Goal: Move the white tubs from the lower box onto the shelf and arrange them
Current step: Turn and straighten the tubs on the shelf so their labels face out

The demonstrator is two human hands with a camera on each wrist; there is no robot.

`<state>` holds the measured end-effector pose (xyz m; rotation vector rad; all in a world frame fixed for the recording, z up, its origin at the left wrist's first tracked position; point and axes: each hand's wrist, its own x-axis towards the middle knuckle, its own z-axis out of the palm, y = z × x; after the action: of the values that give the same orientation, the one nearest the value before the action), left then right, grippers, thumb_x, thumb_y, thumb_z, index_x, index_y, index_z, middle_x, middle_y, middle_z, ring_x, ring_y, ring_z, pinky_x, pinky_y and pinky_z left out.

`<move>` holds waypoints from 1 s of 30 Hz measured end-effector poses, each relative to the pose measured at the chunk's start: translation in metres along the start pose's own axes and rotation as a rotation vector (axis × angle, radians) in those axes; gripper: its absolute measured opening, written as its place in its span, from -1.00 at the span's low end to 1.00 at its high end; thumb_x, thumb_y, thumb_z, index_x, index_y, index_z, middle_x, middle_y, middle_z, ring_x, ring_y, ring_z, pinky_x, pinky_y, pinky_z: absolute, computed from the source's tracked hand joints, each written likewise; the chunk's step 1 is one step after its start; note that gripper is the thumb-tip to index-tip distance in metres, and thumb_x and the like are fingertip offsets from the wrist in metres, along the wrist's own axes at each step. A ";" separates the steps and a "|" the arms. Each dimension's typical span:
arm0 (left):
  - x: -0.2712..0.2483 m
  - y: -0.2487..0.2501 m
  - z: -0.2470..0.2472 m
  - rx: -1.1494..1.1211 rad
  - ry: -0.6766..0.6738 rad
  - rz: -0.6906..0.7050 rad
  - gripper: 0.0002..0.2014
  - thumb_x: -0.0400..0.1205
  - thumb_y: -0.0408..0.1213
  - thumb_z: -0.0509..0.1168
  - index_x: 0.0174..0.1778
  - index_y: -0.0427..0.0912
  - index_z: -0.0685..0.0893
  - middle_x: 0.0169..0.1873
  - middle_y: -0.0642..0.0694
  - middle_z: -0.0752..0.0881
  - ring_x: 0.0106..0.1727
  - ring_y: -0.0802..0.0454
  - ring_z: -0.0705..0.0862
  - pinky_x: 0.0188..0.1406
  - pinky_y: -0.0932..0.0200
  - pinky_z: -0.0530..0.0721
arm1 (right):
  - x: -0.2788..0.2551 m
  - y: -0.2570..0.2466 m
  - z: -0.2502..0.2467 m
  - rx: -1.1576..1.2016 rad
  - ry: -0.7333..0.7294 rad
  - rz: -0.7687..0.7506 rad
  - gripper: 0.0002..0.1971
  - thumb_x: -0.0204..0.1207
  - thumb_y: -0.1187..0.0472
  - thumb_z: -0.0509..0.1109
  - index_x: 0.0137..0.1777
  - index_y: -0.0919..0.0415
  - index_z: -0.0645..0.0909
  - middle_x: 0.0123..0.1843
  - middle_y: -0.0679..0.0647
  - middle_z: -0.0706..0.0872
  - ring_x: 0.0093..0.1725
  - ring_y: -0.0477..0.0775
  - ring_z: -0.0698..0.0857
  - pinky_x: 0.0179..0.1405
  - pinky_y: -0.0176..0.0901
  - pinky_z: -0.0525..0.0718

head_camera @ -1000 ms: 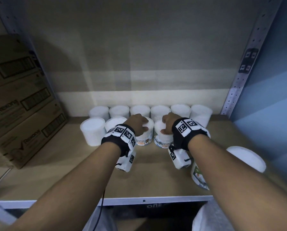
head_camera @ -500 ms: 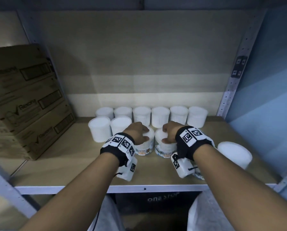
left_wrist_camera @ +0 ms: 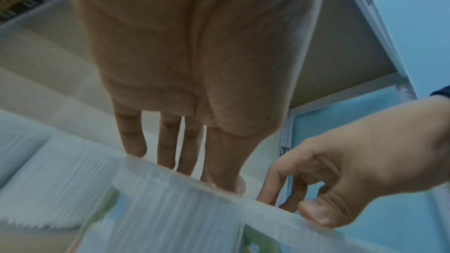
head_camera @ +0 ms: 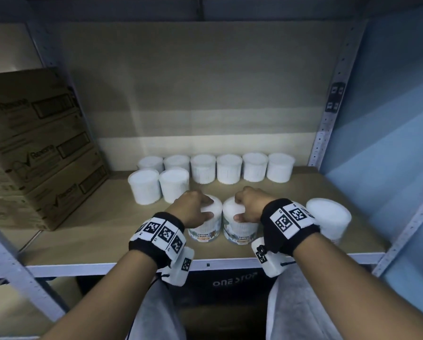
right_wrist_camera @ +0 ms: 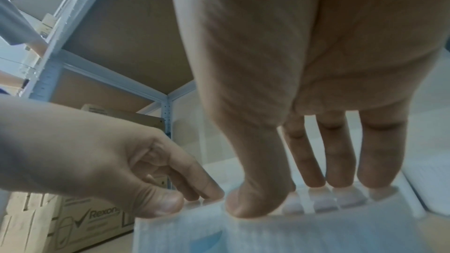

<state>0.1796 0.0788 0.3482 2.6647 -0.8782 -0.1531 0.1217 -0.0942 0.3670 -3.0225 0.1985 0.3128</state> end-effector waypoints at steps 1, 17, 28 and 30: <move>-0.003 0.001 0.000 -0.005 0.000 0.003 -0.51 0.58 -0.09 0.36 0.45 -0.06 0.55 0.44 -0.04 0.55 0.46 -0.01 0.50 0.45 0.10 0.47 | -0.004 0.001 0.000 0.009 -0.003 -0.002 -0.40 0.51 -0.06 0.42 0.50 0.16 0.42 0.47 0.15 0.43 0.43 0.21 0.48 0.39 0.00 0.51; -0.022 0.008 0.015 -0.005 0.057 0.092 -0.53 0.61 -0.05 0.30 0.44 -0.07 0.55 0.34 -0.03 0.57 0.43 -0.03 0.44 0.46 0.07 0.41 | -0.030 0.017 0.007 0.171 -0.006 0.019 -0.39 0.50 -0.04 0.45 0.51 0.13 0.43 0.52 0.09 0.38 0.49 0.14 0.42 0.48 -0.06 0.39; -0.022 0.009 0.021 -0.064 0.091 0.088 -0.60 0.64 -0.09 0.28 0.41 -0.03 0.56 0.35 -0.02 0.57 0.42 -0.02 0.48 0.46 -0.05 0.42 | -0.028 0.022 0.013 0.197 -0.003 0.025 -0.37 0.53 -0.05 0.42 0.57 0.07 0.36 0.66 0.12 0.23 0.65 0.14 0.21 0.61 -0.02 0.24; -0.022 0.008 0.019 -0.099 0.096 0.091 -0.61 0.62 -0.09 0.30 0.38 -0.02 0.58 0.34 0.01 0.58 0.42 0.01 0.50 0.45 0.03 0.44 | -0.030 0.021 0.009 0.211 0.002 0.015 -0.39 0.52 -0.04 0.43 0.54 0.07 0.40 0.61 0.09 0.30 0.59 0.12 0.31 0.55 -0.06 0.31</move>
<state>0.1538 0.0809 0.3329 2.5132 -0.9345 -0.0447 0.0875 -0.1102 0.3630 -2.8143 0.2384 0.2713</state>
